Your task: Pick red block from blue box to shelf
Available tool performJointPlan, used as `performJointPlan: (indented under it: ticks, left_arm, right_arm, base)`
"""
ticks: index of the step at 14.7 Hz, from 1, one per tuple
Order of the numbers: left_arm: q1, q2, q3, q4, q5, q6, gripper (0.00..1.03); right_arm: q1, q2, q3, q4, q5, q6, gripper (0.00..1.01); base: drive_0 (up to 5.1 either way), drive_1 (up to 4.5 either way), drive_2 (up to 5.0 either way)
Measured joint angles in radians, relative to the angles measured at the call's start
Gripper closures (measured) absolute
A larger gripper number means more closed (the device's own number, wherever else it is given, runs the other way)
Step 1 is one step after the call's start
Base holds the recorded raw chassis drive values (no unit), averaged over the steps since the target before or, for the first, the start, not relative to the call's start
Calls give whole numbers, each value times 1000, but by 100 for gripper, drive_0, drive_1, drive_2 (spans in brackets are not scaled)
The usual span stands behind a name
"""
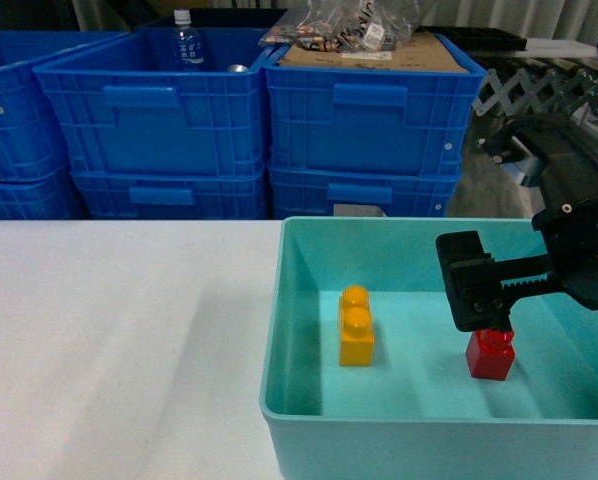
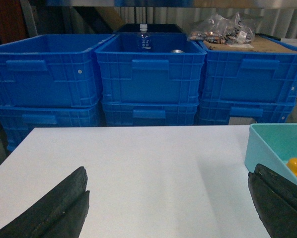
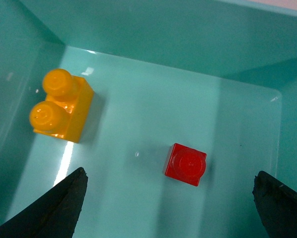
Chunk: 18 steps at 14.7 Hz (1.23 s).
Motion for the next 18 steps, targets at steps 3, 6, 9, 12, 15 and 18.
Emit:
performJointPlan:
  ticks: [3,6,9,12,15,18]
  left_arm:
    - [0,0,0,0,0,0,5]
    - [0,0,0,0,0,0,5]
    - [0,0,0,0,0,0,5]
    - [0,0,0,0,0,0,5]
    - [0,0,0,0,0,0,5]
    - [0,0,0,0,0,0,5]
  right_arm:
    - [0,84,54,-18,49,7,3]
    - [1,132,85,-38,58,14,3]
    - [1,149,93,-42,61,15,3]
    - [1,171,105,-47,71,17,3]
    - [0,194,117,-60,74,23,3]
    - [0,213,124,-63,79,24,3]
  base:
    - [0,0,0]
    - [0,0,0]
    - [0,0,0]
    - [0,0,0]
    - [0,0,0]
    - [0,0,0]
